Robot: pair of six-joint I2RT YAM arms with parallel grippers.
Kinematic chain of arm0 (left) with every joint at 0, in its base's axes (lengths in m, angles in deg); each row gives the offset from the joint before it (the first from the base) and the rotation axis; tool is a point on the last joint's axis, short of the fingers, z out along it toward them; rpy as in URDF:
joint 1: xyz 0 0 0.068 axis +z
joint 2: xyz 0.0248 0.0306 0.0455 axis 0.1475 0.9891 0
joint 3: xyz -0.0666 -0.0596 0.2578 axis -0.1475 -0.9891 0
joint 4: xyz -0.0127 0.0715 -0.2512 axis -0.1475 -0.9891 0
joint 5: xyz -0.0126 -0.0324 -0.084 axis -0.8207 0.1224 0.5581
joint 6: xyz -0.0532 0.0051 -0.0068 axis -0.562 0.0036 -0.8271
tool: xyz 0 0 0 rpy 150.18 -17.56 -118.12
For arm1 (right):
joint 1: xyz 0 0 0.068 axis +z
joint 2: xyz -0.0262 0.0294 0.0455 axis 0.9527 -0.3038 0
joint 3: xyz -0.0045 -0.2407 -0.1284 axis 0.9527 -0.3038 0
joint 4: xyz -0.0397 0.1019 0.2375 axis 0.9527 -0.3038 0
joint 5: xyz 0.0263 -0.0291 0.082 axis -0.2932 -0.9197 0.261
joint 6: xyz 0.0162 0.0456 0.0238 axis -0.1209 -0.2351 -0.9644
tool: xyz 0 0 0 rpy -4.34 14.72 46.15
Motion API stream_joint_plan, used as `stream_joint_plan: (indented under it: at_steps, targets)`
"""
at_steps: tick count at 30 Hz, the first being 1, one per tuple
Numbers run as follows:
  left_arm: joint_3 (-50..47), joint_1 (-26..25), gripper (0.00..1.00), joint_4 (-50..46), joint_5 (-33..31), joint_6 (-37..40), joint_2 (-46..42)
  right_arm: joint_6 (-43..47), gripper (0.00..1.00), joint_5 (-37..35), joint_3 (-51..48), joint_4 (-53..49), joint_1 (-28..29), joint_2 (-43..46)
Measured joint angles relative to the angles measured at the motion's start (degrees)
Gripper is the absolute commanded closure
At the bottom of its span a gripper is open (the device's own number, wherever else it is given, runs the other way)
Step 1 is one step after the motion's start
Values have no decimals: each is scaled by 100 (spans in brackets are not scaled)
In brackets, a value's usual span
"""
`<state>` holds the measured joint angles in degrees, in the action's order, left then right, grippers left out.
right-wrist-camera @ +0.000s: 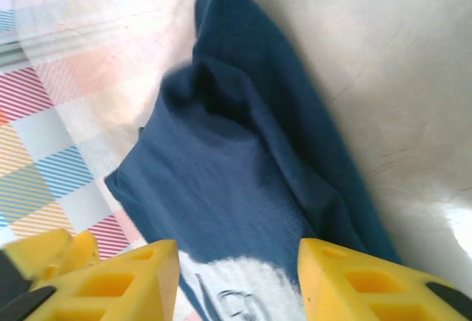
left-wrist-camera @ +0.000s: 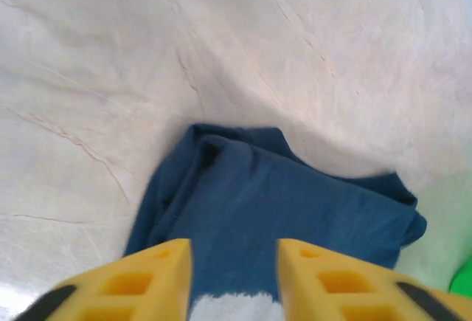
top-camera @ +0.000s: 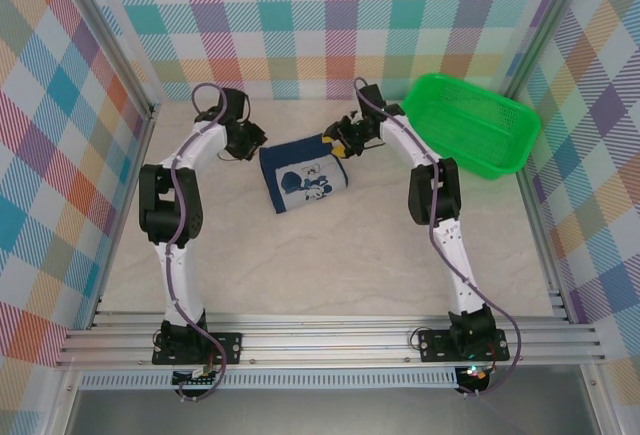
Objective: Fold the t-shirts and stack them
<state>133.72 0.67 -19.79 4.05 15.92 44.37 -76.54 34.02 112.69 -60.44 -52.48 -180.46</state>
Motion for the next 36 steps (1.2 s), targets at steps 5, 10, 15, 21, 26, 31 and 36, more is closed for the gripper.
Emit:
stream_joint_plan:
  at_steps: [5,10,15,21,26,31,36]
  targets:
    - [-457,-11,58,-50,-372,-44,-400,177,49,-337,-481,68,0,579]
    - [-621,-210,68,37,-251,-153,-688,310,65,-758,-1720,306,0,1803]
    - [-638,-715,59,-15,-166,-332,-688,424,74,-1058,-3045,643,48,2846]
    - [-1392,-1040,59,-367,-184,-455,-1051,671,78,-1158,-4172,741,50,3233]
    - [-1786,-820,62,-391,-111,-256,-1117,743,72,-1152,-5121,732,63,3683]
    - [-1631,-662,62,-208,-98,280,-778,800,61,-981,-5576,785,146,4503]
    - [-1377,-629,67,-140,-101,619,-271,780,53,-688,-6144,1139,197,5423]
